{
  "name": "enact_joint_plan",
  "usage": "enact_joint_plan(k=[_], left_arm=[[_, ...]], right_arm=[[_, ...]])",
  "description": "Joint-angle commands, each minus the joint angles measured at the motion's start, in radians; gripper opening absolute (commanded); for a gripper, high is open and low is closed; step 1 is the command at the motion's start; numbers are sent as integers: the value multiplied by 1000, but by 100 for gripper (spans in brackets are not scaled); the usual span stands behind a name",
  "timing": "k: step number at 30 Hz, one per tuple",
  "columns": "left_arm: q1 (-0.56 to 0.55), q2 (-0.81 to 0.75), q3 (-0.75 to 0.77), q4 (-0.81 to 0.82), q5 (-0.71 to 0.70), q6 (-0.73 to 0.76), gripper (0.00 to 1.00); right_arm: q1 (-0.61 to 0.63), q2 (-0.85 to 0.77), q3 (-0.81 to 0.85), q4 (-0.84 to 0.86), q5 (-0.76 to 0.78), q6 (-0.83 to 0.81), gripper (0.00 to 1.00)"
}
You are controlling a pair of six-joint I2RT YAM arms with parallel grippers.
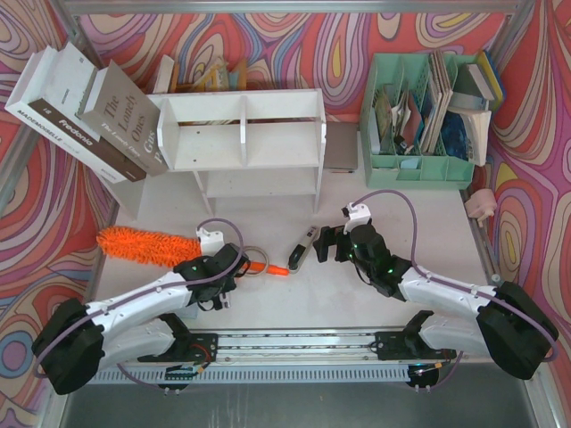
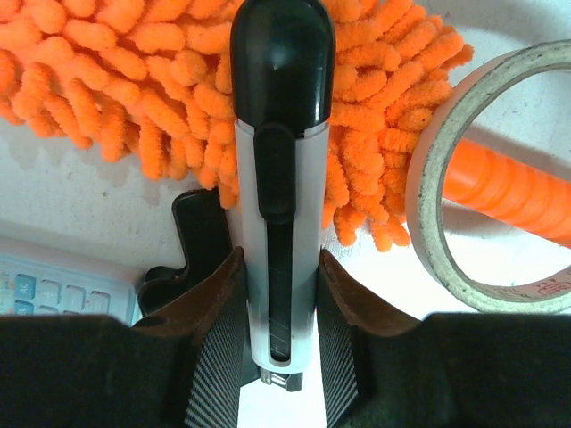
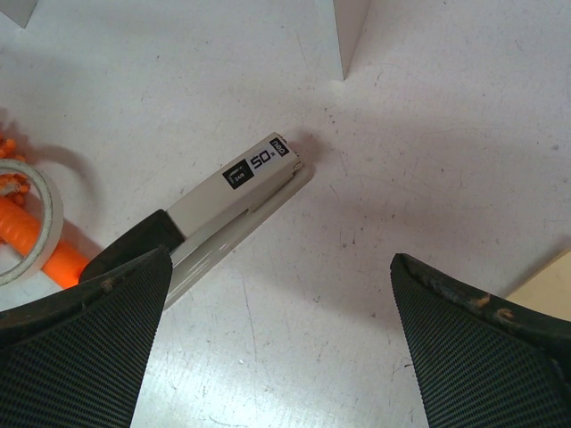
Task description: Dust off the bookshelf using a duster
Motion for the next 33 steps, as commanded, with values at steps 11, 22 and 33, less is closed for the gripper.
enact_joint_plan(k=[11, 22, 33], left_arm=[[6, -151, 83, -143, -45, -35, 24], [-78, -242, 217, -243, -108, 31, 20], [-300, -31, 398, -206, -225, 112, 21]], right_arm=[[7, -6, 12, 15, 35, -3, 97], [7, -39, -2, 10, 82, 6, 97], [6, -95, -25, -19, 197, 51, 97]])
